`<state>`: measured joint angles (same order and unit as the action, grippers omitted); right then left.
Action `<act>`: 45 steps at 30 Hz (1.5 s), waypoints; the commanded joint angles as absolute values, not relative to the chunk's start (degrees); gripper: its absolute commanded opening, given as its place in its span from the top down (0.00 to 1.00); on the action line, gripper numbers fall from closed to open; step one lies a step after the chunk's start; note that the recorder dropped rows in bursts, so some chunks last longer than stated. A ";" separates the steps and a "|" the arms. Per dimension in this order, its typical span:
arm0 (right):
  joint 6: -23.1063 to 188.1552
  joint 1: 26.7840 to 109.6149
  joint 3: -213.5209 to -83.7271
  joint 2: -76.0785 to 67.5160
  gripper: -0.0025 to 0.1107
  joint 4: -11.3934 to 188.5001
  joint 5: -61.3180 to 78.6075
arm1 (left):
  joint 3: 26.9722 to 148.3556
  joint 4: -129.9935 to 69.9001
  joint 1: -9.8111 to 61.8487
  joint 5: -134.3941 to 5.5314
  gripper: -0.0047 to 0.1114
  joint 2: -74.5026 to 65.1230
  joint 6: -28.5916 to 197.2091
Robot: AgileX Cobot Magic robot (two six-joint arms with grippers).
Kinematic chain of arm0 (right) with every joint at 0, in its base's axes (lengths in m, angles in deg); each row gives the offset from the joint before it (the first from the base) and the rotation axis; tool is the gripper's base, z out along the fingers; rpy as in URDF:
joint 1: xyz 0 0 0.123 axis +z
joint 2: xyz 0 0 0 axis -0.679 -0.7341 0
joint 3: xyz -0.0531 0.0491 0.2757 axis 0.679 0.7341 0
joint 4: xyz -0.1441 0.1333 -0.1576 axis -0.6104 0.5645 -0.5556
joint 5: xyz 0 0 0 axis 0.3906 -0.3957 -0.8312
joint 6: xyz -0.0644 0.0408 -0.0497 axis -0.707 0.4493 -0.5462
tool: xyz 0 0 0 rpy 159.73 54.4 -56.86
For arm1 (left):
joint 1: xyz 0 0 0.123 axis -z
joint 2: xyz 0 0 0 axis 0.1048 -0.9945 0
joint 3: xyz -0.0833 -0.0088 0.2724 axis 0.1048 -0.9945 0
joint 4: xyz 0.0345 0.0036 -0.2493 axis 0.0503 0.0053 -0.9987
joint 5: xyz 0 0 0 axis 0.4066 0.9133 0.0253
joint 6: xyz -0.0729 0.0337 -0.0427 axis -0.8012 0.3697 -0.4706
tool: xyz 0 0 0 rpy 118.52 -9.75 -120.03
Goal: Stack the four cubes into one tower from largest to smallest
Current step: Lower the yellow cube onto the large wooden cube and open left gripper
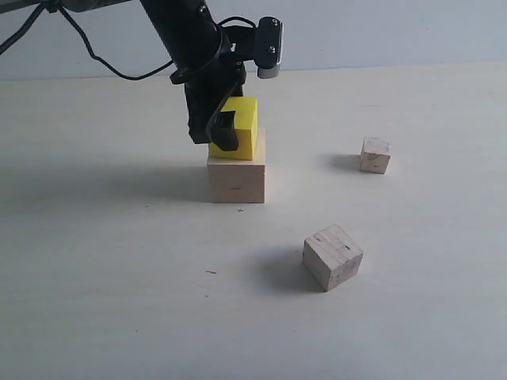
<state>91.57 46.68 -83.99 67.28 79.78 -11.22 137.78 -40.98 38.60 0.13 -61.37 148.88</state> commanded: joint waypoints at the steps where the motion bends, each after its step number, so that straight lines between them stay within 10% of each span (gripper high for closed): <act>1: 91.24 46.81 -83.73 67.52 0.98 79.54 -10.53 | 138.21 -41.33 38.79 -0.59 0.96 -61.73 147.79; 6: 91.24 46.81 -83.73 67.52 0.98 79.54 -10.53 | 138.21 -41.33 38.79 1.85 0.92 -61.73 147.70; 14: 91.22 46.81 -83.73 67.52 0.98 79.54 -10.53 | 138.21 -43.11 38.79 1.91 0.47 -61.73 147.09; 45: 91.13 46.81 -83.73 67.52 0.98 79.54 -10.92 | 138.21 -42.81 38.65 -2.12 0.46 -61.52 146.09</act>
